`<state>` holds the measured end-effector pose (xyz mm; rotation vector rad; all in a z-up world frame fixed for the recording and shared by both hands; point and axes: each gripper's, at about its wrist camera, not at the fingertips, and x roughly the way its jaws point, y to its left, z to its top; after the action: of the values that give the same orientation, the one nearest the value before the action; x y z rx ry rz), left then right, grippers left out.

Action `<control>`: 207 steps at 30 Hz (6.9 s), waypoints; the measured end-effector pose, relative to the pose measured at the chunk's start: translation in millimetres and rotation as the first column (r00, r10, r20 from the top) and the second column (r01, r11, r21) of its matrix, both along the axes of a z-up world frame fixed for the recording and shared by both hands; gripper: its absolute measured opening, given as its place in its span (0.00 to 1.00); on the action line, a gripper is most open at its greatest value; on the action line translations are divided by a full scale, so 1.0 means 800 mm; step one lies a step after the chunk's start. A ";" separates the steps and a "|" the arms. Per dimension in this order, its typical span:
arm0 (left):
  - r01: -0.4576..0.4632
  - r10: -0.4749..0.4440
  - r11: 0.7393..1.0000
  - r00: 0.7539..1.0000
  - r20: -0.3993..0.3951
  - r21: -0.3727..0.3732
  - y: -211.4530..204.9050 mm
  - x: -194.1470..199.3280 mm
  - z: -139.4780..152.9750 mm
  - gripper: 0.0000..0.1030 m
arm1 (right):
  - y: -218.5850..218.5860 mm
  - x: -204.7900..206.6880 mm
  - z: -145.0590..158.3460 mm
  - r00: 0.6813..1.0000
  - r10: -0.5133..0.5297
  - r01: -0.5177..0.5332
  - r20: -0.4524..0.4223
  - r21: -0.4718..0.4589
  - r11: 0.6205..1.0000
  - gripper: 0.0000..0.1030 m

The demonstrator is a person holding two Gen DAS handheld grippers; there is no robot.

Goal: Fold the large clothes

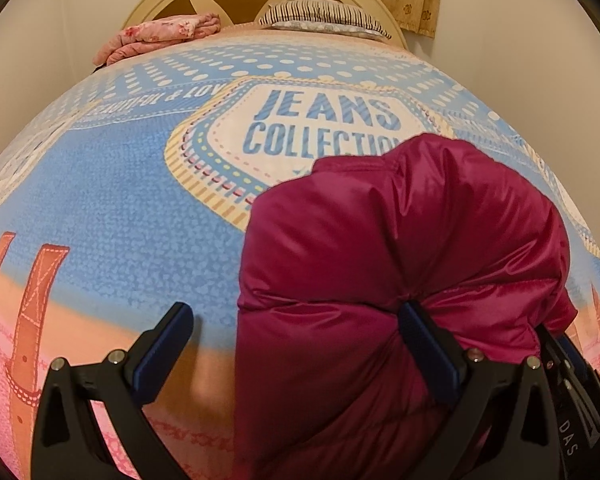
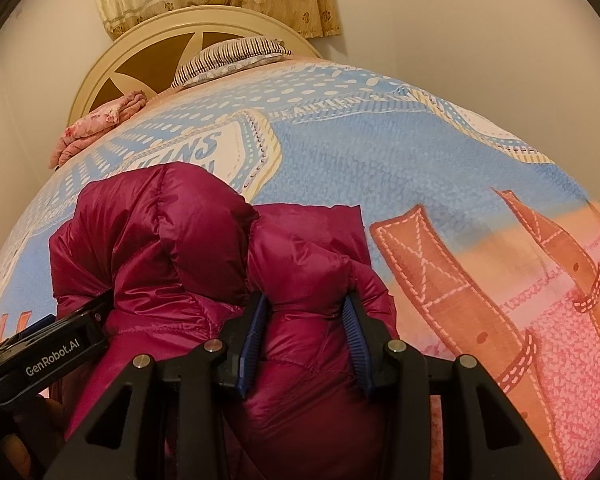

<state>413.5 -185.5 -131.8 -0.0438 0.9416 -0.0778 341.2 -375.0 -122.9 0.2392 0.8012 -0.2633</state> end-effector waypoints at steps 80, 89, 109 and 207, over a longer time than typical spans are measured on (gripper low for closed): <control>-0.114 0.139 0.986 0.963 0.229 -0.119 0.335 -0.300 0.083 0.33 | 0.331 -0.096 0.030 0.693 0.696 -0.683 0.188 0.479 0.551 0.23; -0.154 0.175 0.980 0.969 0.174 -0.127 0.346 -0.299 0.054 0.38 | 0.350 -0.088 0.008 0.683 0.714 -0.681 0.152 0.485 0.549 0.23; -0.214 0.225 0.974 0.960 0.167 -0.080 0.366 -0.314 0.023 0.82 | 0.329 -0.090 -0.019 0.706 0.696 -0.646 0.128 0.518 0.560 0.31; -0.191 0.185 0.981 0.878 0.441 -0.032 0.334 -0.428 0.159 1.00 | 0.350 -0.287 0.153 0.705 0.619 -0.662 0.347 0.011 0.749 0.67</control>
<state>71.2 82.0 -4.6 -0.1020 0.4757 0.0970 111.4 -95.3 -0.1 0.1093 0.5290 0.4960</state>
